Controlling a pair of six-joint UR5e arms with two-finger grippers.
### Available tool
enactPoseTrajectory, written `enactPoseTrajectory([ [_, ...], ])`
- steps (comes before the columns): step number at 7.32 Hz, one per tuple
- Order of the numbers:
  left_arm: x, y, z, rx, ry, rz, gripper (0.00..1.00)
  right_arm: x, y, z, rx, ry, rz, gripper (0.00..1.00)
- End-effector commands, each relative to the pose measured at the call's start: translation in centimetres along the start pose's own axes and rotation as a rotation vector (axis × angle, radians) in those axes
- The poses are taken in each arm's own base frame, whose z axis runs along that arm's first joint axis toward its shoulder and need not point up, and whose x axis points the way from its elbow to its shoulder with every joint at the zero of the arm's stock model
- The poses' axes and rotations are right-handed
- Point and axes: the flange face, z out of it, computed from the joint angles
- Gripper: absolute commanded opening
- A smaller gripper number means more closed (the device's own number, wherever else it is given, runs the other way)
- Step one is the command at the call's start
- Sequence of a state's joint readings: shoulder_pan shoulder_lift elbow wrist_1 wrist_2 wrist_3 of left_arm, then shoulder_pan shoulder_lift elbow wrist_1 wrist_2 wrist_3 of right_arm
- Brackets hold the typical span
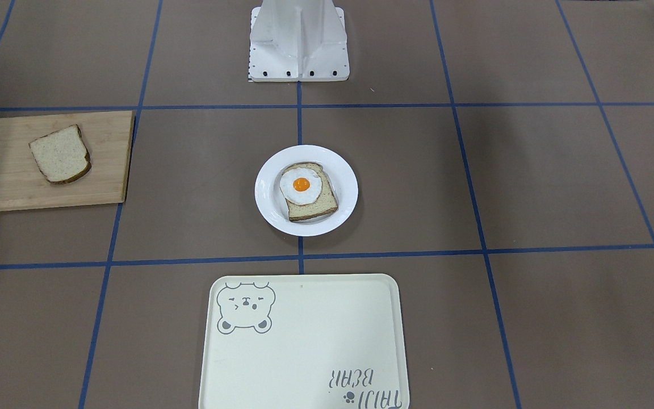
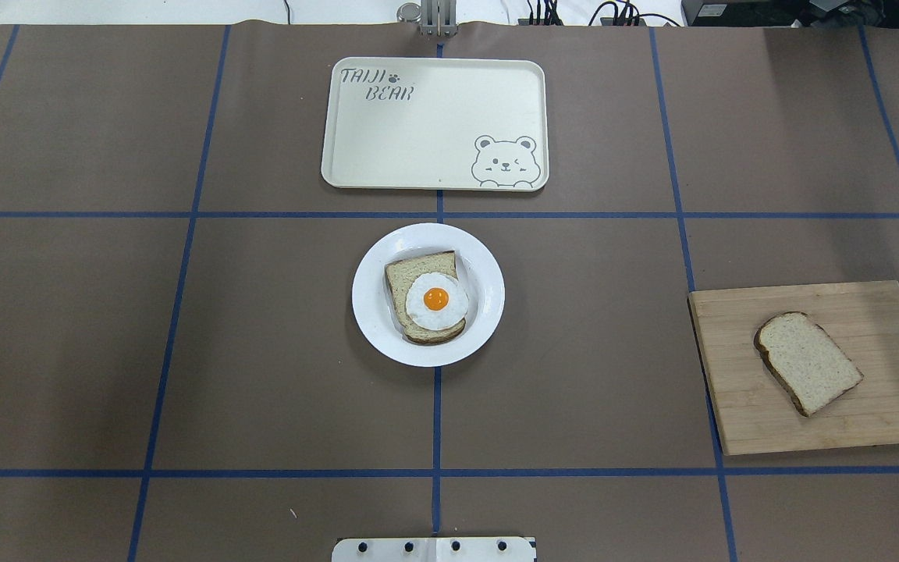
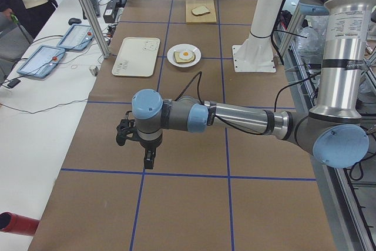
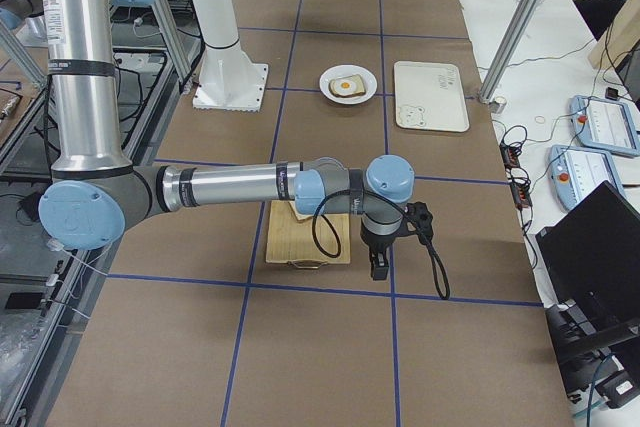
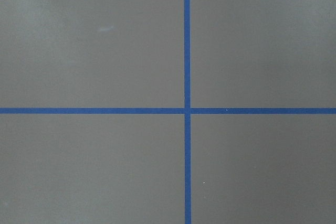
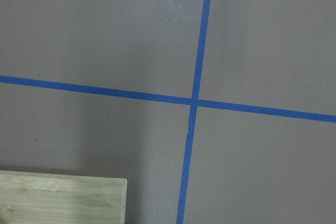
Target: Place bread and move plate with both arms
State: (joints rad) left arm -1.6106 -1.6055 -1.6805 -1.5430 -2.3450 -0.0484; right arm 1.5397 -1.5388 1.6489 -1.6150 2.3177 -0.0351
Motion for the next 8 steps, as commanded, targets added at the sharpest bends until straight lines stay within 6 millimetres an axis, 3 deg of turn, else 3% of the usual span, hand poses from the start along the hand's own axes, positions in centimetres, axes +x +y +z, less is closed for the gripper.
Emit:
enactPoseTrajectory([
  [1,0.1,0.1,0.0,0.013,-0.002,0.019,1.0,0.4,0.4,0.0,-0.001,0.006,0.006,1.0],
  [3,0.3,0.0,-0.1,0.034,-0.002,0.041,1.0,-0.9,-0.2,-1.4,0.029,0.005,-0.034,1.0],
  [5,1.6,-1.9,-1.6,0.086,-0.03,0.084,1.0,-2.7,-1.0,-3.2,0.078,0.001,-0.067,1.0],
  [6,2.1,-4.3,-2.4,0.155,-0.076,0.139,1.0,-2.6,-1.0,-3.1,0.114,0.003,-0.099,1.0],
  [7,0.9,-4.7,-1.5,0.166,-0.106,0.137,1.0,-2.4,-0.4,-2.9,0.135,0.0,-0.129,1.0],
  [8,1.0,-4.4,-1.7,0.172,-0.108,0.151,1.0,-2.9,-0.9,-3.0,0.145,-0.038,-0.137,1.0],
])
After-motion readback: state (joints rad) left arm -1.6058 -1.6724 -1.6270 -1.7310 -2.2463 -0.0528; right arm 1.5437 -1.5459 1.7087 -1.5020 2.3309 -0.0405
